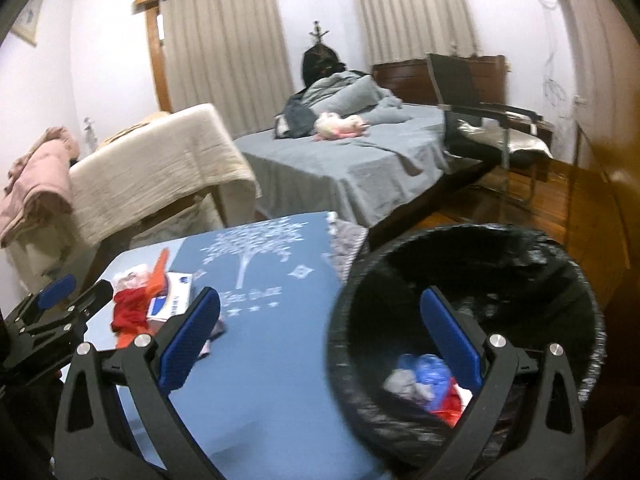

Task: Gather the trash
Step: 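Bring both grippers back over the trash pile on the table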

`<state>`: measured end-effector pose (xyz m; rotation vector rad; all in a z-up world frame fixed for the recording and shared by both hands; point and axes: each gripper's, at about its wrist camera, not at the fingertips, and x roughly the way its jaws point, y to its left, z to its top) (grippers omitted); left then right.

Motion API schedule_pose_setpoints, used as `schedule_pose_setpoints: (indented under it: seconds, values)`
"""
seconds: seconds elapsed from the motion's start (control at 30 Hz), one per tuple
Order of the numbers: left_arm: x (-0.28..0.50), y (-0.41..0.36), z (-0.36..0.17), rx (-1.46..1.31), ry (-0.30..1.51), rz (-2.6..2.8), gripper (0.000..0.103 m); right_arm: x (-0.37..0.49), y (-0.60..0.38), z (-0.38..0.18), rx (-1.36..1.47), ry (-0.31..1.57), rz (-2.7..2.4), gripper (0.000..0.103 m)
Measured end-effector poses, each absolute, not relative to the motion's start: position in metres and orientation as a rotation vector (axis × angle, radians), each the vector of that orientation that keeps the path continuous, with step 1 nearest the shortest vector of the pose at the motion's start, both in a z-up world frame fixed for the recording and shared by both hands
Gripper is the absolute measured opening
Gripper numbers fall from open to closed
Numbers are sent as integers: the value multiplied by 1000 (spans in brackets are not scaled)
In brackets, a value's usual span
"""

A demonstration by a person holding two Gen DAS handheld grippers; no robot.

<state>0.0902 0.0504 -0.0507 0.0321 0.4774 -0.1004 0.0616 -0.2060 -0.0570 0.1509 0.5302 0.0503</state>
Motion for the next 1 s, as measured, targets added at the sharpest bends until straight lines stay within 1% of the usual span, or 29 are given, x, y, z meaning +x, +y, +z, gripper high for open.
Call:
schedule_pose_setpoints:
  seconds: [0.27, 0.5, 0.77, 1.0]
  values:
    - [94, 98, -66, 32, 492, 3, 92, 82, -162, -68, 123, 558, 115, 98]
    - [100, 128, -82, 17, 517, 67, 92, 109, -128, -93, 112, 610, 148, 98]
    - [104, 149, -99, -3, 549, 114, 92, 140, -95, -125, 47, 683, 142, 98]
    - [110, 157, -110, -10, 567, 126, 92, 159, -79, -142, 5, 775, 151, 97]
